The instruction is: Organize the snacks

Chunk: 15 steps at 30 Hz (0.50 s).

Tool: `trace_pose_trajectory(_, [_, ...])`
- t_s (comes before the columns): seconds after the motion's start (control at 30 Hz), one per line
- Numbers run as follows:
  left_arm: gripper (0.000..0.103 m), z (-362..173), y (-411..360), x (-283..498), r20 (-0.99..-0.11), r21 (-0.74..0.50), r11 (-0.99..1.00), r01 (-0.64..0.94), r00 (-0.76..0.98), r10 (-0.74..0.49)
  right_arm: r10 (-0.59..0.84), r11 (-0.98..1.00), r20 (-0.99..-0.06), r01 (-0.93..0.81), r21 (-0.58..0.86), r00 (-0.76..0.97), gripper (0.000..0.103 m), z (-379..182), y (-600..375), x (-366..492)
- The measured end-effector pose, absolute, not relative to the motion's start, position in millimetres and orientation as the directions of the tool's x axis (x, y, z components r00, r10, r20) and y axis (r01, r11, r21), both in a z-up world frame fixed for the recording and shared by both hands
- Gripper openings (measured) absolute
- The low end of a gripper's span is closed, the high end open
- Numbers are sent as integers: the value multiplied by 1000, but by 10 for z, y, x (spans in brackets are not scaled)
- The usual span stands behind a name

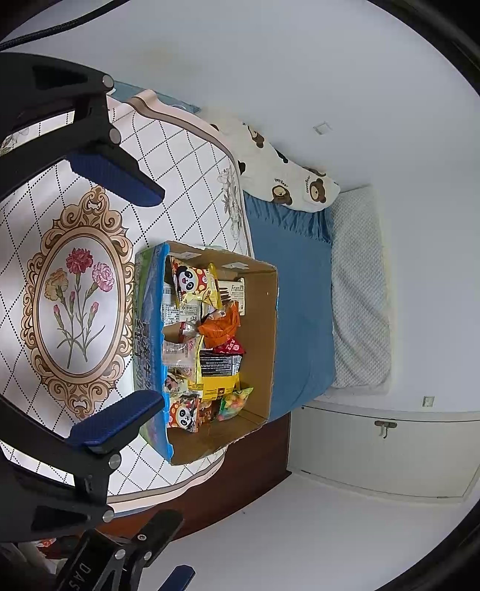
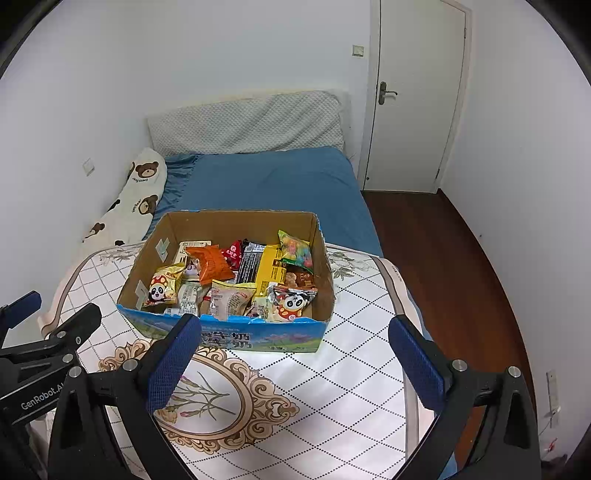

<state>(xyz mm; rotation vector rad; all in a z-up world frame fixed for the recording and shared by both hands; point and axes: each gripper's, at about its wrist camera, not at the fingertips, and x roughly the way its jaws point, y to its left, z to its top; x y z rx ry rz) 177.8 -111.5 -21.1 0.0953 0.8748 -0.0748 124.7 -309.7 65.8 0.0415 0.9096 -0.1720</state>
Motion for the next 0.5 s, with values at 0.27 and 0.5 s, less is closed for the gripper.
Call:
trace_pose_trajectory(0.27, [102,-208,-1113,1777,-766,54,993,107,642,-28,-130,985,-790,169,-34,600,103,730,-3099,1226])
trace_pose_trajectory(0.5, [102,-203,-1129,1774,-759,57,992,111,650,-29,-129,985,-789,169,-33,600,103,717,-3105,1224])
